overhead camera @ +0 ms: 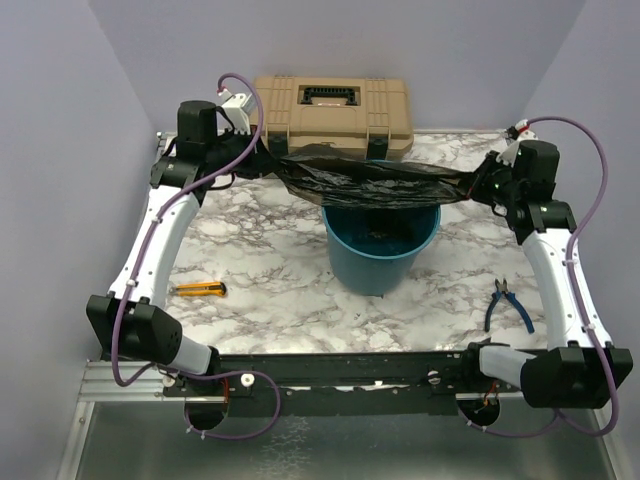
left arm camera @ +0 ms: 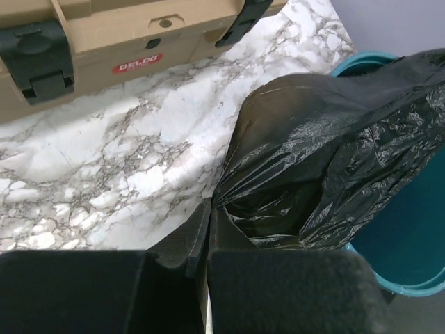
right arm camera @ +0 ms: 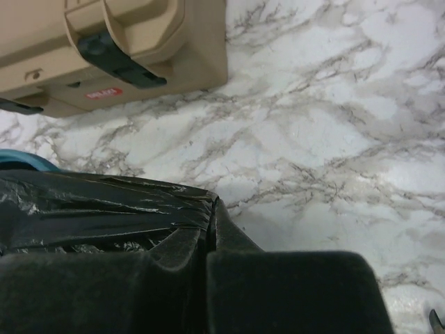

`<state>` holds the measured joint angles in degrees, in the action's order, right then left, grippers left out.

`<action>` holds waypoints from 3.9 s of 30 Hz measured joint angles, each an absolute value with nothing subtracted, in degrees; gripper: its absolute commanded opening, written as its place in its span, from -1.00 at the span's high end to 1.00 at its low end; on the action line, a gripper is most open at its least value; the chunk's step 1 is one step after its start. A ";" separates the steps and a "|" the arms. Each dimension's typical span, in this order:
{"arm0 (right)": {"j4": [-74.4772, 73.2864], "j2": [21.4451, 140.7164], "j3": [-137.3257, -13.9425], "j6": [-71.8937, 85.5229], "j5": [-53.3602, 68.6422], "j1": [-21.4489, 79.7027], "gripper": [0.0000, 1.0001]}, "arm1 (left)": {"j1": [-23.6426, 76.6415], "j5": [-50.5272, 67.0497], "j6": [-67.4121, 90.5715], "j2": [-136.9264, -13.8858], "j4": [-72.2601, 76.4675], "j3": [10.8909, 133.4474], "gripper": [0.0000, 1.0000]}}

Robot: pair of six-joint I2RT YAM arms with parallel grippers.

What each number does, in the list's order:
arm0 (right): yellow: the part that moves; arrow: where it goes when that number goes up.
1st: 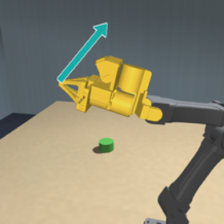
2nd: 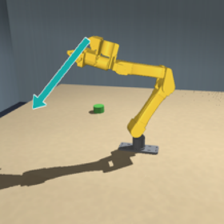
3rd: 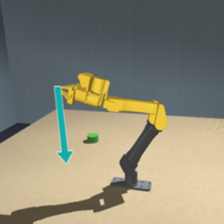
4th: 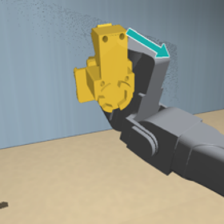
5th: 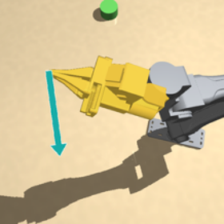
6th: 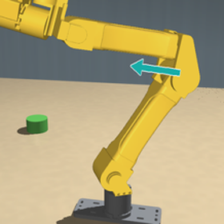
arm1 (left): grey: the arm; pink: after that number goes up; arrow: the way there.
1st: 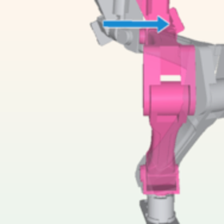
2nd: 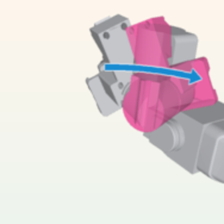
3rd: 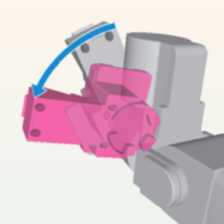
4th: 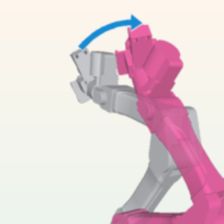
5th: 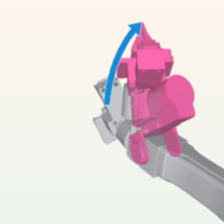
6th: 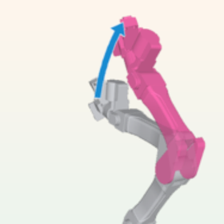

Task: Put the trash bags into the trash bin

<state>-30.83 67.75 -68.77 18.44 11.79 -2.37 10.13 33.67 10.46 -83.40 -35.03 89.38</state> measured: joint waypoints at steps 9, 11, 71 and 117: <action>-25.61 75.13 -70.26 20.51 11.90 -2.37 0.99 | 10.13 35.62 12.56 -87.99 -27.92 89.60 1.00; -25.80 76.79 -71.20 20.84 12.34 -2.37 0.99 | 10.13 36.91 13.69 -89.82 -26.96 90.74 1.00; -27.35 78.00 -68.49 17.93 17.30 -4.12 0.98 | 8.40 46.37 22.35 -91.90 -22.46 79.70 1.00; -24.03 49.25 -54.81 48.66 24.01 -4.21 -0.33 | 16.64 26.57 47.13 -60.53 -15.29 61.73 -0.81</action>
